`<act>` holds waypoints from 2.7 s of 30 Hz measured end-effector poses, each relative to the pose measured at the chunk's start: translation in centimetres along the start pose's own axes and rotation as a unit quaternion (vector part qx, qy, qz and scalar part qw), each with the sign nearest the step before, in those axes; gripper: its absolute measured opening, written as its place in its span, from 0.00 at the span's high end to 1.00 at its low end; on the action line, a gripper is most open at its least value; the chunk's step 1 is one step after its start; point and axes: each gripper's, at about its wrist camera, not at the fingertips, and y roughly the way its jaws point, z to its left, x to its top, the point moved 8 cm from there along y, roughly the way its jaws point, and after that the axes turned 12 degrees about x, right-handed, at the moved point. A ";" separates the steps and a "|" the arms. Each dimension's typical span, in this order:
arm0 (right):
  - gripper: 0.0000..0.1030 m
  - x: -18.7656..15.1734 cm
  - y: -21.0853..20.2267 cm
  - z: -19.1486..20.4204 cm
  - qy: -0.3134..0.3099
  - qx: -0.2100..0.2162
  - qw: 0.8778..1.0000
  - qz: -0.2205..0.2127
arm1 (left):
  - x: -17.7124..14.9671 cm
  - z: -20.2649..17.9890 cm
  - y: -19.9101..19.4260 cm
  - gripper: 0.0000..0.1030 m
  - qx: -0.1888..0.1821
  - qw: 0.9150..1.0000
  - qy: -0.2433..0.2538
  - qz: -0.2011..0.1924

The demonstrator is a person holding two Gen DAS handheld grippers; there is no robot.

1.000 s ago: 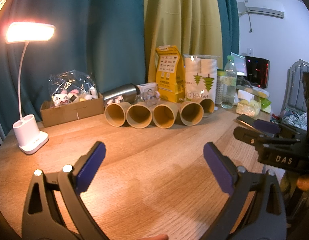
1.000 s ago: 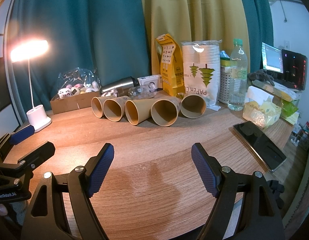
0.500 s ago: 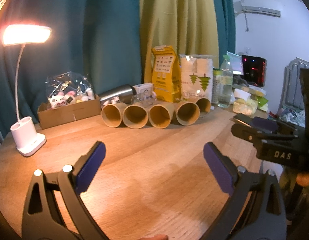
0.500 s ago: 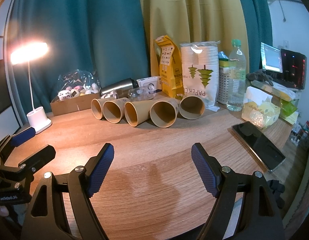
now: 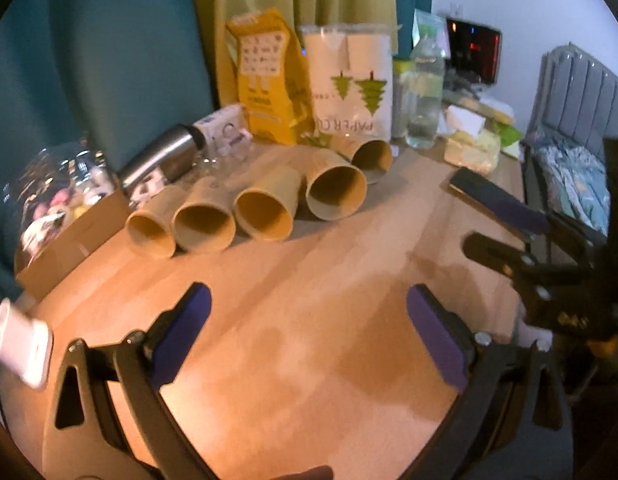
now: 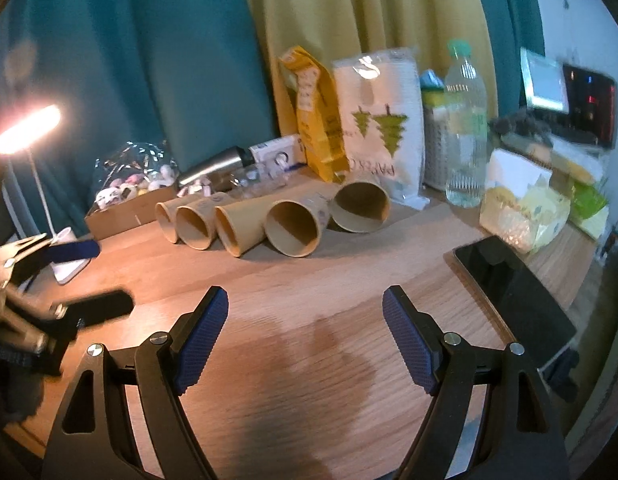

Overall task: Flip cup upside down
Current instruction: 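Reach the left tool down and grasp a tan paper cup lying sideways, then lift the cup with the left tool while the right tool approaches it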

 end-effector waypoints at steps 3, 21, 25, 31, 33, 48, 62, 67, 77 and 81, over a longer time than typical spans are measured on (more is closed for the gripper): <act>0.20 0.3 0.9 -2.0 0.033 0.010 0.999 0.012 | 3.1 -0.4 3.8 0.04 0.016 0.999 0.042 0.021; 0.20 0.9 3.0 -6.3 0.082 0.032 0.996 0.005 | 6.8 -1.7 17.9 0.04 0.063 0.966 0.205 0.145; 0.20 0.9 3.0 -6.6 0.088 0.032 0.996 0.003 | 6.1 -2.4 18.8 0.04 0.062 0.957 0.236 0.159; 0.20 1.0 2.6 -6.8 0.091 0.029 0.995 -0.004 | 4.9 -3.5 19.2 0.18 0.057 0.945 0.274 0.168; 0.20 1.0 2.6 -6.8 0.090 0.029 0.995 -0.004 | 4.7 -3.6 19.3 0.26 0.061 0.944 0.279 0.166; 0.20 1.8 1.8 -4.8 0.088 0.058 0.994 -0.013 | 5.7 -1.9 12.8 0.34 0.068 0.966 0.227 0.099; 0.20 2.8 -2.8 3.9 0.100 0.202 0.973 -0.040 | -2.0 -3.9 -3.4 0.34 0.084 0.985 0.138 -0.056; 0.20 2.5 -4.4 7.3 0.097 0.250 0.963 -0.037 | -5.2 -4.8 -7.5 0.34 0.037 0.993 0.059 -0.096; 0.20 -0.1 -3.9 10.8 0.102 0.303 0.947 0.003 | -8.7 -5.1 -10.1 0.34 0.051 0.982 0.022 -0.182; 0.20 -0.5 -3.0 11.0 0.127 0.335 0.934 0.020 | -9.5 -5.5 -10.0 0.34 0.054 0.978 0.031 -0.200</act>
